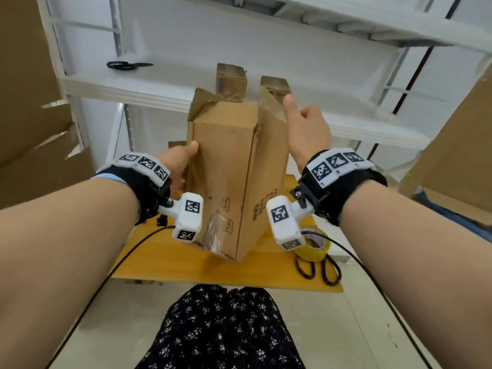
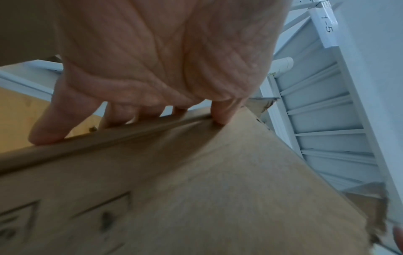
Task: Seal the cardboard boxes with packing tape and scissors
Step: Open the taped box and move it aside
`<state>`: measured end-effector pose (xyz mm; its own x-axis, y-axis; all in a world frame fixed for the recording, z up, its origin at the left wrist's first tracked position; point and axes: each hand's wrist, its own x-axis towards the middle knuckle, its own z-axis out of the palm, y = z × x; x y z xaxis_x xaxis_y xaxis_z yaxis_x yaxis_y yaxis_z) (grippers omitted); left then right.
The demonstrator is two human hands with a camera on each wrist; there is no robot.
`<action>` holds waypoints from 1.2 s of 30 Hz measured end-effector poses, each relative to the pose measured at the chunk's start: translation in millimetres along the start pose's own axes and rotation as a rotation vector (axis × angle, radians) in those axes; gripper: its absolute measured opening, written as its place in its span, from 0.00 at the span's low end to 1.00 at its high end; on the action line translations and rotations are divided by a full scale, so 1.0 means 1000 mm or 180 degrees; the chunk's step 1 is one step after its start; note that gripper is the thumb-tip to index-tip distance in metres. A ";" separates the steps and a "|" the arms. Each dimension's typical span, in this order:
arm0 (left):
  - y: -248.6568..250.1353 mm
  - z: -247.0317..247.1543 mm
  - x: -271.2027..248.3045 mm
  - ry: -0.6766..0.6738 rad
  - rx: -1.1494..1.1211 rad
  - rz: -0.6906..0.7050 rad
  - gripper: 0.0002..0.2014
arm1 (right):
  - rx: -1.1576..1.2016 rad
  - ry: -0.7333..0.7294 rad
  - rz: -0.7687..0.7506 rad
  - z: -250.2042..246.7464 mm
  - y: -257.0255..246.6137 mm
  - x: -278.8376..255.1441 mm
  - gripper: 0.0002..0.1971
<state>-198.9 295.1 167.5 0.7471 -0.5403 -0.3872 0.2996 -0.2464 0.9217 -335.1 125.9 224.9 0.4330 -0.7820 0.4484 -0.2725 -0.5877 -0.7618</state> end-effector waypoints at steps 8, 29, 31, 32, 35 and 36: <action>0.001 -0.002 0.007 0.0030 0.0234 -0.0321 0.32 | -0.0744 -0.1389 -0.0985 0.003 -0.006 0.020 0.34; 0.076 -0.004 0.007 -0.0273 0.1509 -0.0135 0.34 | -0.2239 -0.2546 -0.1674 0.032 -0.019 0.040 0.08; 0.086 0.001 0.007 -0.0098 0.1761 -0.0064 0.35 | -0.1866 -0.2615 -0.1676 0.041 -0.023 0.035 0.09; 0.089 0.004 0.006 0.0014 0.2041 0.0038 0.31 | -0.1642 -0.2694 -0.1598 0.044 -0.026 0.033 0.11; 0.086 0.010 0.009 0.0221 0.3174 0.0255 0.25 | -0.1387 -0.2731 -0.1374 0.043 -0.033 0.038 0.23; 0.084 0.012 0.011 0.0322 0.3464 0.0247 0.26 | -0.1430 -0.2720 -0.1299 0.039 -0.032 0.042 0.25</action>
<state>-172.5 258.8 240.2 0.8014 -0.5288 -0.2794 -0.3977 -0.8201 0.4114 -274.4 119.9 250.5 0.9790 -0.2029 0.0192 -0.1876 -0.9338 -0.3048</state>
